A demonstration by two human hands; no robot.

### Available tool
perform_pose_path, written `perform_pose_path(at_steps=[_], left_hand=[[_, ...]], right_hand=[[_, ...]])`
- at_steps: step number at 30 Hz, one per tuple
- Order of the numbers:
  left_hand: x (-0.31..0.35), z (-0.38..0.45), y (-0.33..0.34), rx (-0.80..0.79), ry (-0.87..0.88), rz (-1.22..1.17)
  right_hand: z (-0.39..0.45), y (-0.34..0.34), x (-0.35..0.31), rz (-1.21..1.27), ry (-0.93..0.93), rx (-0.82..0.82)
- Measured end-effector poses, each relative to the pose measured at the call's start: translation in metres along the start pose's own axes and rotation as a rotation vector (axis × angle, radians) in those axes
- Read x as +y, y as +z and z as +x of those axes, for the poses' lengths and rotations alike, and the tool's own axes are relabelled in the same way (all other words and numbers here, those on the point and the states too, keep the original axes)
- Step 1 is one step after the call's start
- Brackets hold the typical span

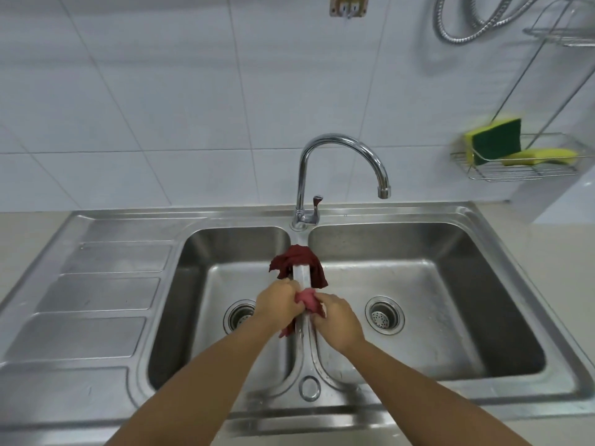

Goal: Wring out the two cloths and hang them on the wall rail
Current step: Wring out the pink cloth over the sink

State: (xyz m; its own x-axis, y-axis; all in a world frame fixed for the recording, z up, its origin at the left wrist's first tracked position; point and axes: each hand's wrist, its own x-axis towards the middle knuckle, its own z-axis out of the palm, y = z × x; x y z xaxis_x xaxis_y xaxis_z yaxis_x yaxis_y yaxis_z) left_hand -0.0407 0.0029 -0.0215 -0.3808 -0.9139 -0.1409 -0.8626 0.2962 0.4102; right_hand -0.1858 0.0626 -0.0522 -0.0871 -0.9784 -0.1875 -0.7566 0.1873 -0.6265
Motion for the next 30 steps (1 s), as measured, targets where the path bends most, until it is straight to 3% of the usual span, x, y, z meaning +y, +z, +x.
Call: perform_pose_path(at_steps=[6,10,15,18,24,28,30], left_hand=[[-0.005,0.0,-0.04,0.014,-0.076,-0.415],[-0.013,-0.008,-0.075,-0.021,-0.106,-0.647],[-0.032,-0.031,-0.102,-0.04,-0.196,-0.94],[-0.051,-0.048,-0.111,0.074,-0.278,-0.948],[-0.098,-0.078,-0.108,0.292,-0.444,-0.878],[-0.12,-0.087,-0.093,0.333,-0.529,-0.941],[-0.122,-0.091,-0.086,0.413,-0.503,-0.837]], right_hand=[[-0.013,0.002,-0.034,0.214,0.051,-0.035],[-0.007,0.01,-0.066,0.132,0.036,0.089],[0.012,0.019,-0.103,0.168,0.037,0.13],[0.019,0.026,-0.123,0.248,-0.035,0.062],[0.014,0.028,-0.159,-0.218,-0.225,0.0],[0.016,0.032,-0.174,-0.206,-0.157,-0.127],[0.018,0.029,-0.181,-0.16,-0.079,-0.233]])
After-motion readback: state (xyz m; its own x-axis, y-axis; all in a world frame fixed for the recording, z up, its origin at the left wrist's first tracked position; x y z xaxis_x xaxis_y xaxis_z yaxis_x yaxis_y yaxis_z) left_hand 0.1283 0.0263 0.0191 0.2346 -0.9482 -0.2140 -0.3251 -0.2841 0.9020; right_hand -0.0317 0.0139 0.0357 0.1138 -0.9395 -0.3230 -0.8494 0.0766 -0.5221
